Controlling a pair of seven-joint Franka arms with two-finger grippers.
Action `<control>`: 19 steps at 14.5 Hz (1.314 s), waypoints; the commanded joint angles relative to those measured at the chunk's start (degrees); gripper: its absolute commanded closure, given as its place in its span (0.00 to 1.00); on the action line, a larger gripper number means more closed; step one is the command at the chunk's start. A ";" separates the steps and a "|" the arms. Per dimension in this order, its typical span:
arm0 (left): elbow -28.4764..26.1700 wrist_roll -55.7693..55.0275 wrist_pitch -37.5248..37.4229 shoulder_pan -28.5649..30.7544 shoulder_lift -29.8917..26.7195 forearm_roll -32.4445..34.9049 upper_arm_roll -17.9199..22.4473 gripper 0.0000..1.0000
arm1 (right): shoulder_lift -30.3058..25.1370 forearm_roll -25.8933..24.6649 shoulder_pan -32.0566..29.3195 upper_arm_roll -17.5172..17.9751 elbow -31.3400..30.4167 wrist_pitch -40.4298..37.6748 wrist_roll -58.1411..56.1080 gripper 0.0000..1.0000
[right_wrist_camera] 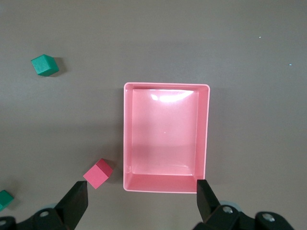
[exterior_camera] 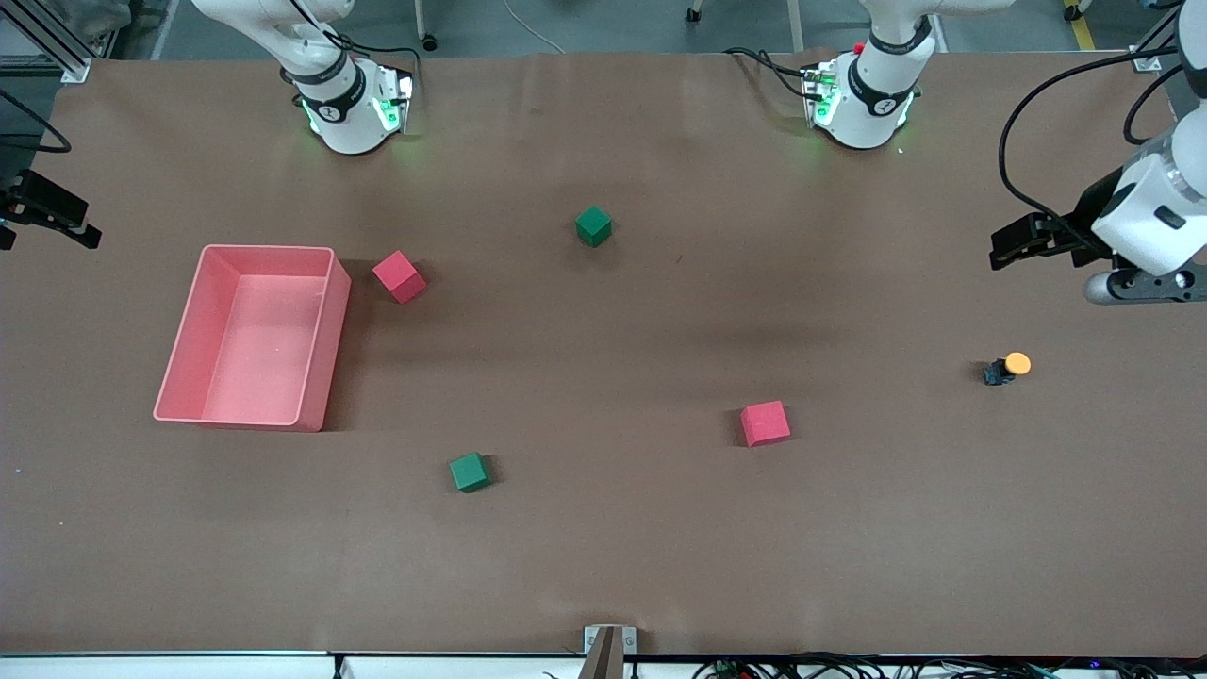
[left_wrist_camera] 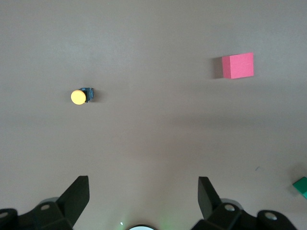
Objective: Place and upright button with both arms
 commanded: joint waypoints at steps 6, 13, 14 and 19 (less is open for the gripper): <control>-6.30 3.96 2.43 4.08 -6.69 -1.91 -2.96 0.00 | 0.42 0.58 -0.58 0.31 0.90 -0.90 -0.52 0.00; -13.68 4.14 7.26 4.00 -13.02 -2.00 -2.61 0.00 | 0.42 0.58 -0.58 0.31 0.90 -0.90 -0.52 0.00; -13.78 4.14 7.26 4.00 -13.11 -2.00 -2.61 0.00 | 0.42 0.58 -0.58 0.31 0.90 -0.81 -0.52 0.00; -13.78 8.17 7.44 4.00 -12.85 -3.23 -2.43 0.00 | 0.42 0.58 -0.58 0.31 0.99 -0.81 -0.52 0.00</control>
